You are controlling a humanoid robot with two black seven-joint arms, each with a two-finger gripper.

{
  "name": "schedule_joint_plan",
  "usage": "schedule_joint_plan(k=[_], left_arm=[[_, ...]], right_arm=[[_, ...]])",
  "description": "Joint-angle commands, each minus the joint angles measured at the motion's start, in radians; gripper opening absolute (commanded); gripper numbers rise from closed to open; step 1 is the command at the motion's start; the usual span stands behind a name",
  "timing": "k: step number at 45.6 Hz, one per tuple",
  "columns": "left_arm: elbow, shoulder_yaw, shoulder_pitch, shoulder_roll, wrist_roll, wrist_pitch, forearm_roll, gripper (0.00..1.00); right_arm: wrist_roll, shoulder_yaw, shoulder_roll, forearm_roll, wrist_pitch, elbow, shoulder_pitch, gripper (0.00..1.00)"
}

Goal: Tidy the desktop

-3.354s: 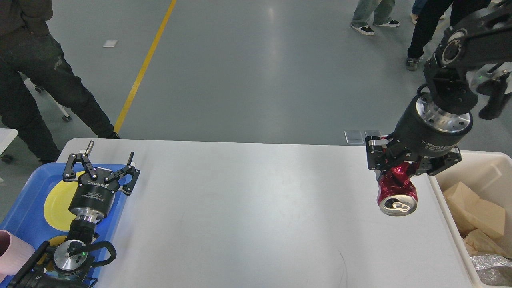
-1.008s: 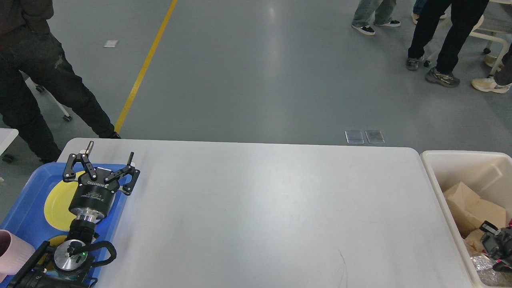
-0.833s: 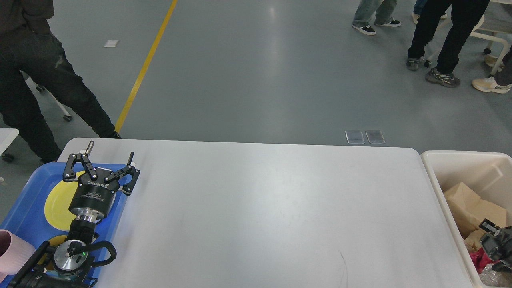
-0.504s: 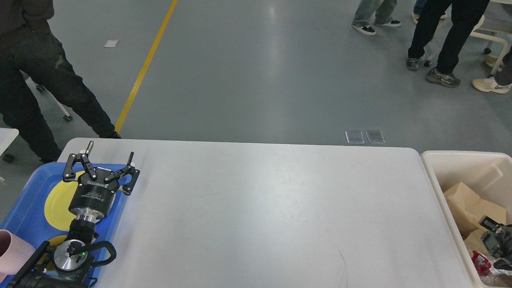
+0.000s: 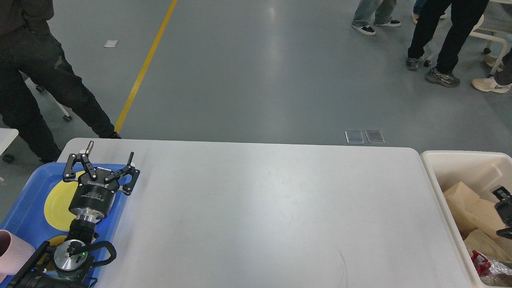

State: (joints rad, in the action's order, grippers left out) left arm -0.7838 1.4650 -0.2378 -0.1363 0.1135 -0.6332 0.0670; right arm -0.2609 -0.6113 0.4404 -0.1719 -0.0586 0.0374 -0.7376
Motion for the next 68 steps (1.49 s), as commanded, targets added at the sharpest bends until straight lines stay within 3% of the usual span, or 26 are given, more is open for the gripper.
schedule_joint_plan(k=[1, 8, 13, 18, 25, 29, 33, 36, 42, 48, 68], left_arm=[[0.0, 0.0, 0.0, 0.0, 0.0, 0.001, -0.001, 0.97], [0.0, 0.0, 0.0, 0.0, 0.0, 0.0, -0.001, 0.97], [0.0, 0.0, 0.0, 0.0, 0.0, 0.001, -0.001, 0.97], [0.0, 0.0, 0.0, 0.0, 0.0, 0.001, 0.0, 0.97], [0.0, 0.0, 0.0, 0.0, 0.0, 0.0, 0.0, 0.97], [0.0, 0.0, 0.0, 0.0, 0.0, 0.0, 0.0, 0.97], [0.0, 0.0, 0.0, 0.0, 0.0, 0.0, -0.001, 0.97], [0.0, 0.0, 0.0, 0.0, 0.0, 0.0, 0.0, 0.97], [0.0, 0.0, 0.0, 0.0, 0.0, 0.001, 0.0, 0.97], [0.0, 0.0, 0.0, 0.0, 0.0, 0.0, 0.0, 0.97], [0.0, 0.0, 0.0, 0.0, 0.0, 0.0, 0.0, 0.97]], right_arm=[[0.0, 0.273, 0.011, 0.0, -0.004, 0.018, -0.083, 1.0], [0.002, 0.681, 0.07, 0.0, -0.006, 0.1, -0.163, 1.0], [0.002, 0.931, 0.161, 0.002, -0.01, 0.286, -0.177, 1.0], [0.002, 1.16, 0.245, 0.002, -0.012, 0.547, -0.12, 1.0], [0.022, 1.513, 0.224, 0.025, -0.021, 0.709, 0.049, 1.0], [0.077, 1.665, 0.15, 0.11, -0.075, 0.766, 0.142, 1.0], [0.215, 1.789, 0.1, 0.225, -0.141, 0.823, 0.22, 1.0], [0.299, 1.844, 0.058, 0.279, -0.161, 0.846, 0.294, 1.0], [0.382, 1.863, -0.051, 0.337, -0.152, 0.855, 0.348, 1.0], [0.531, 1.872, -0.095, 0.384, -0.133, 0.854, 0.414, 1.0], [0.56, 1.894, -0.154, 0.37, -0.139, 0.858, 0.5, 1.0]])
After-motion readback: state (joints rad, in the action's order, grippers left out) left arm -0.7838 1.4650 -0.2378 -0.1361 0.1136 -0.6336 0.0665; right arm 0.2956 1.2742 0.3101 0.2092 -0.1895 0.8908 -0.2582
